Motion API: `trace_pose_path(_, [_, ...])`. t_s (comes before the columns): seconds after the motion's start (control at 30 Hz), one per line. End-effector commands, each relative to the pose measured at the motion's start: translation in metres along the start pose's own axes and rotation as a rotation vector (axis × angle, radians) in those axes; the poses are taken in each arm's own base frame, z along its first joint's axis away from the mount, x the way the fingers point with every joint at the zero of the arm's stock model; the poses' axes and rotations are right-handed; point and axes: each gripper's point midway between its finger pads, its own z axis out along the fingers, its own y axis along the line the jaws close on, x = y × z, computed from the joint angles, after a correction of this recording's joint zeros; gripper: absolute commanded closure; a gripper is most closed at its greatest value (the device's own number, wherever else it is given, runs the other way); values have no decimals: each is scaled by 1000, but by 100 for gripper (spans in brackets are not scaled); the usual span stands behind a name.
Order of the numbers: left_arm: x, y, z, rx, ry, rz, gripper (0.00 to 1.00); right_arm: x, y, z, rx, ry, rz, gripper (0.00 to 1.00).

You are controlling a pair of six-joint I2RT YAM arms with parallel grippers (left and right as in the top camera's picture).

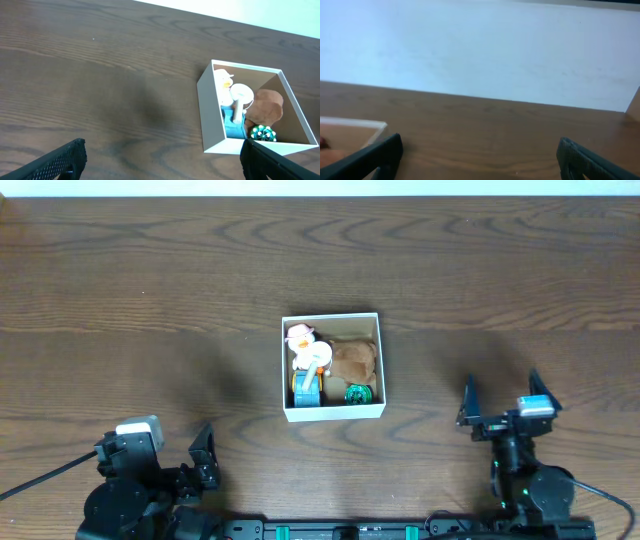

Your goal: Pack container

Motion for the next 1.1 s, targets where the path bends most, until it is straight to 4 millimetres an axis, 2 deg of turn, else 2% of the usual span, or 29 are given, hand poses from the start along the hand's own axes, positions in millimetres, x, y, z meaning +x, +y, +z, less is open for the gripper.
trace_pose_path(0.0, [1, 2, 1, -12, 5, 1, 2, 29, 8, 1, -50, 66, -44, 1])
trace_pose_path(0.07, [1, 2, 1, -12, 5, 1, 2, 38, 9, 1, -56, 104, -27, 1])
trace_pose_path(1.0, [1, 2, 1, -12, 5, 1, 2, 37, 9, 1, -56, 103, -21, 1])
trace_pose_path(1.07, [6, 7, 1, -36, 21, 41, 2, 37, 9, 1, -56, 103, -21, 1])
